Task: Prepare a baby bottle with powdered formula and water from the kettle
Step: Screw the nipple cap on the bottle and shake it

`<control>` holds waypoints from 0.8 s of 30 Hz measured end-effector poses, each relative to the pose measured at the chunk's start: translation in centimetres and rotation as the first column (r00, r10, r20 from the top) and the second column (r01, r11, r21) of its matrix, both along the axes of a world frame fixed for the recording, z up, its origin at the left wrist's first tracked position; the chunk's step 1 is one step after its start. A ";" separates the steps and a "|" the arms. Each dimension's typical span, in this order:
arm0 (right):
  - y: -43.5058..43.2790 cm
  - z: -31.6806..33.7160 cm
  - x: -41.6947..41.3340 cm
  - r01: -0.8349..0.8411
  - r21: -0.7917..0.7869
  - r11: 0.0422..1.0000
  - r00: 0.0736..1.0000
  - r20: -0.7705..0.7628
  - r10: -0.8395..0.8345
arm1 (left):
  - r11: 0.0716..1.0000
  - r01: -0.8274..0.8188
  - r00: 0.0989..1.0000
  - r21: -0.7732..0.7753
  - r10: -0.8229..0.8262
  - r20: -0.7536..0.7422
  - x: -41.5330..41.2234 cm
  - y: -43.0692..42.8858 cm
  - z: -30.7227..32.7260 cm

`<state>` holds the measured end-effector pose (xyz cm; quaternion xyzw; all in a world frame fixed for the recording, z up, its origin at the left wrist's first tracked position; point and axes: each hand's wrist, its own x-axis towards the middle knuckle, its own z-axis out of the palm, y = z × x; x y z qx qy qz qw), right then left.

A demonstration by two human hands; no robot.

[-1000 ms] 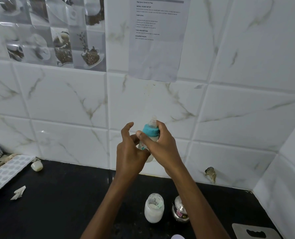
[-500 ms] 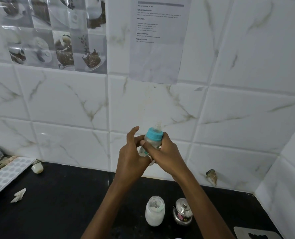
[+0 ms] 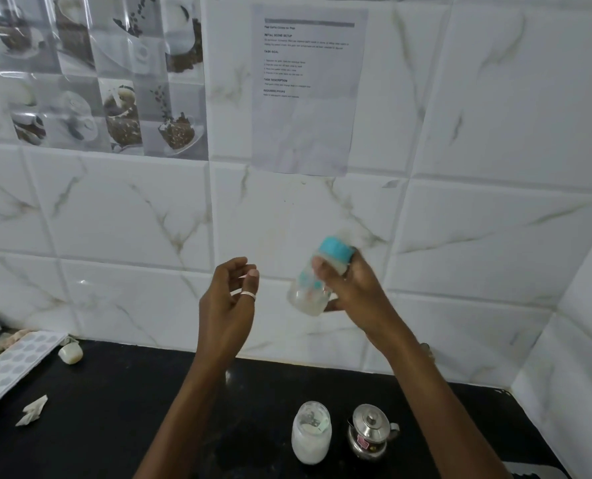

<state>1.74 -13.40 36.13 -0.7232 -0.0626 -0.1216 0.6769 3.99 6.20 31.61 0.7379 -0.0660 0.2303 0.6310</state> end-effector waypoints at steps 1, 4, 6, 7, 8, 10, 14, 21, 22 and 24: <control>-0.3 0.0 -0.1 -0.038 -0.064 0.997 0.999 -0.014 0.037 | 1.000 -0.007 1.000 -0.002 0.007 -0.003 0.1 0.1 0.1; -1.7 1.6 0.0 0.004 0.176 0.984 0.999 0.051 -0.013 | 1.000 -0.015 1.000 -0.015 0.014 -0.017 0.1 0.4 0.3; -2.4 2.7 0.5 0.035 0.458 0.888 0.990 0.105 -0.093 | 0.999 -0.015 1.000 -0.028 0.014 -0.024 0.1 0.5 0.4; -2.3 3.0 0.7 0.027 0.500 0.866 0.986 0.129 -0.105 | 0.999 -0.014 1.000 -0.034 0.013 -0.028 0.0 0.4 0.4; -2.0 3.0 0.6 0.021 0.463 0.886 0.987 0.134 -0.094 | 0.999 -0.011 0.999 -0.039 0.010 -0.031 0.1 0.3 0.5; -0.9 2.9 0.1 -0.026 0.191 0.981 0.997 0.072 0.012 | 0.999 -0.004 0.999 -0.044 0.002 -0.034 0.1 0.1 0.6; -1.2 3.0 -0.1 -0.052 0.169 0.984 0.998 0.054 0.043 | 0.999 0.016 1.000 -0.045 -0.017 -0.024 0.1 -0.3 0.9; -0.8 2.8 0.2 -0.059 0.145 0.988 0.998 0.042 0.053 | 0.999 0.025 0.999 -0.032 -0.026 -0.025 0.3 -0.5 1.2; -0.8 2.7 0.0 -0.083 0.034 0.996 0.996 0.013 0.083 | 0.999 0.026 0.999 -0.028 -0.026 -0.023 0.3 -0.6 1.3; -1.5 3.2 0.1 -0.052 0.115 0.992 0.997 0.056 0.046 | 0.999 0.025 0.999 -0.027 -0.026 -0.020 0.3 -0.6 1.4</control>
